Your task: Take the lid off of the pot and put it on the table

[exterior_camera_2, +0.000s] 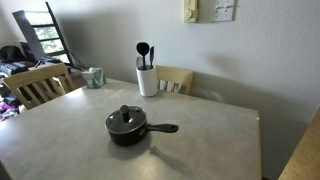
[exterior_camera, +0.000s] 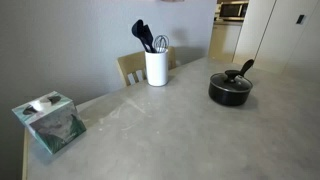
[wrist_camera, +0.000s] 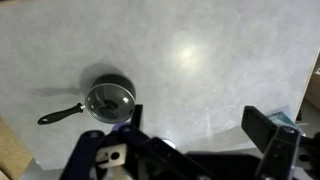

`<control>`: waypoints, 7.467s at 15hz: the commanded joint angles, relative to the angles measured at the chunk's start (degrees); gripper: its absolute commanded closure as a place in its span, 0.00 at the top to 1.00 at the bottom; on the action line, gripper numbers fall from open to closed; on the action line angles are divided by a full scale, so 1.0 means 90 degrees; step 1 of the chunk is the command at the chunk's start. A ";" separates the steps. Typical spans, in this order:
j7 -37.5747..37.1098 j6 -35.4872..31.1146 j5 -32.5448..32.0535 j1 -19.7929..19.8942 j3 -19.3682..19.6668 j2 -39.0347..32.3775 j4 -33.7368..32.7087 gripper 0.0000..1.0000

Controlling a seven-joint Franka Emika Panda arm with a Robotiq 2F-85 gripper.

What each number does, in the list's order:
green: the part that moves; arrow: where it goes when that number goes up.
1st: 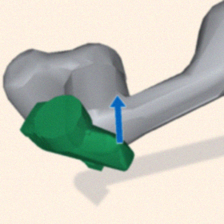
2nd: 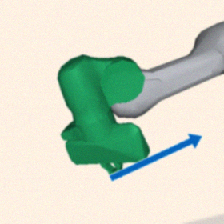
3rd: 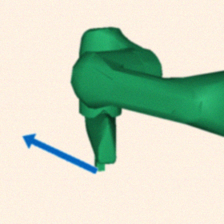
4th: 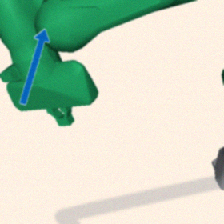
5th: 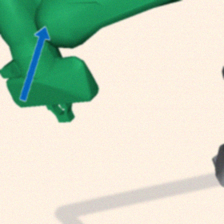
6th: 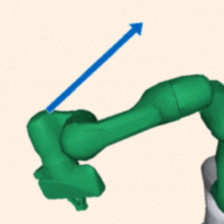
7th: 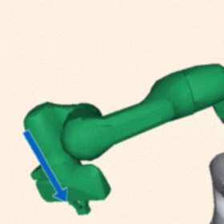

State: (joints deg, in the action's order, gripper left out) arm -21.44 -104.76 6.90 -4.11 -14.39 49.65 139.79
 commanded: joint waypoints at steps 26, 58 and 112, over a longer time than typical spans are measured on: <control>-0.0466 -0.0644 -0.0184 0.0938 0.0773 -0.0178 0.1287 1.00; 0.4537 -0.1219 -0.1102 0.0688 0.2724 -0.1563 0.1046 1.00; 0.8137 -0.3309 -0.1531 0.1003 0.1951 -0.7566 -0.2228 1.00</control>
State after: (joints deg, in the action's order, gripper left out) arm 50.68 -133.73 -8.47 2.44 5.03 -15.49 122.52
